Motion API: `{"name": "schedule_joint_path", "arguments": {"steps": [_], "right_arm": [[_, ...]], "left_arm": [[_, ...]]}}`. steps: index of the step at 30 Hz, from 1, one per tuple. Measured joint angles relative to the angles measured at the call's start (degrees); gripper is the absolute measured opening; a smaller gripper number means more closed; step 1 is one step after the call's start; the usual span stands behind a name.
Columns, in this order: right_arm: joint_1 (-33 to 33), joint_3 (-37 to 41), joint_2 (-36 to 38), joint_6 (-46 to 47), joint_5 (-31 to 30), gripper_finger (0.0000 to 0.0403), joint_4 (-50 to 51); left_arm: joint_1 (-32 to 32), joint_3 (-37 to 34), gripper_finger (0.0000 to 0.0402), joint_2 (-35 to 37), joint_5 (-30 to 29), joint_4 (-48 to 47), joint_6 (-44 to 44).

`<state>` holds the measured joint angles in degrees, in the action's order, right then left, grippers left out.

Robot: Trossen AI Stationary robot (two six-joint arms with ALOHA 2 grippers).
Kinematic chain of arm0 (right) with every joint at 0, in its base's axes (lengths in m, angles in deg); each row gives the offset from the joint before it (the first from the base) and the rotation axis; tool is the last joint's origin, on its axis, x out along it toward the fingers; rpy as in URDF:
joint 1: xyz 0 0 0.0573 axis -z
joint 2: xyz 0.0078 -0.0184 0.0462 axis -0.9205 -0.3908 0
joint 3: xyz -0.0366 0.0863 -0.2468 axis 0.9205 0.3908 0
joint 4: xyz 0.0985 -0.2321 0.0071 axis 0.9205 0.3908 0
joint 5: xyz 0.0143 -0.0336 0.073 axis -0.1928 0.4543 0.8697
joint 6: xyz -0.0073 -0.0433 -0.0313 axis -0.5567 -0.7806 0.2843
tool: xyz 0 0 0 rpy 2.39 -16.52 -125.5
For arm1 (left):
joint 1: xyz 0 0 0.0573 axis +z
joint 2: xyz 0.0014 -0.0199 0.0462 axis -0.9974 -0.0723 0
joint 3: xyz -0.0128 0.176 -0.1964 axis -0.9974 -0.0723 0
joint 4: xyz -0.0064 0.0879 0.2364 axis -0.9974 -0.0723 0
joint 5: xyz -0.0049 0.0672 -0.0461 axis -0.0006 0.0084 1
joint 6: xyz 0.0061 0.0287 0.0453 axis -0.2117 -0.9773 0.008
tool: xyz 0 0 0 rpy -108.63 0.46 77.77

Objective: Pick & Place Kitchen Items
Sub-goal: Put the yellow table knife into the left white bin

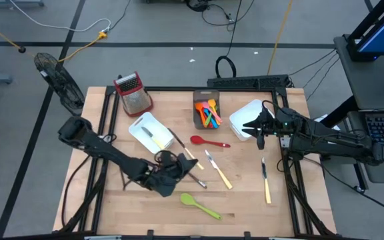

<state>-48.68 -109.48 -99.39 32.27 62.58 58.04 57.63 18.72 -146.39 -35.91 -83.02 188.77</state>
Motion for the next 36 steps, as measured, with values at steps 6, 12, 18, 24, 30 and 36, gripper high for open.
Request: {"name": "schedule_joint_path", "arguments": {"steps": [6,12,18,24,30,36], "right_arm": [[0.01,0.0,0.01,-0.01,0.0,0.0105,0.22],[-0.01,0.0,0.01,-0.01,0.0,0.0105,0.67],[0.01,0.0,-0.01,-0.01,0.0,0.0105,1.3],[0.01,0.0,-0.01,-0.01,0.0,0.0105,2.41],[-0.01,0.0,0.0,-0.03,0.0,0.0105,2.46],[0.0,0.0,0.0,-0.03,0.0,0.0105,2.46]], "left_arm": [[-0.59,0.0,0.0051,7.31,-0.38,-16.56,7.47],[1.08,0.0,0.0051,13.93,3.79,-32.91,15.52],[3.99,0.0,0.0051,18.2,17.28,-44.11,21.42],[7.28,0.0,0.0051,19.47,27.99,-47.13,19.86],[10.34,-0.04,0.0051,19.41,39.56,-47.31,19.28],[12.81,-0.15,0.0051,20.64,46.98,-47.15,19.3]]}}
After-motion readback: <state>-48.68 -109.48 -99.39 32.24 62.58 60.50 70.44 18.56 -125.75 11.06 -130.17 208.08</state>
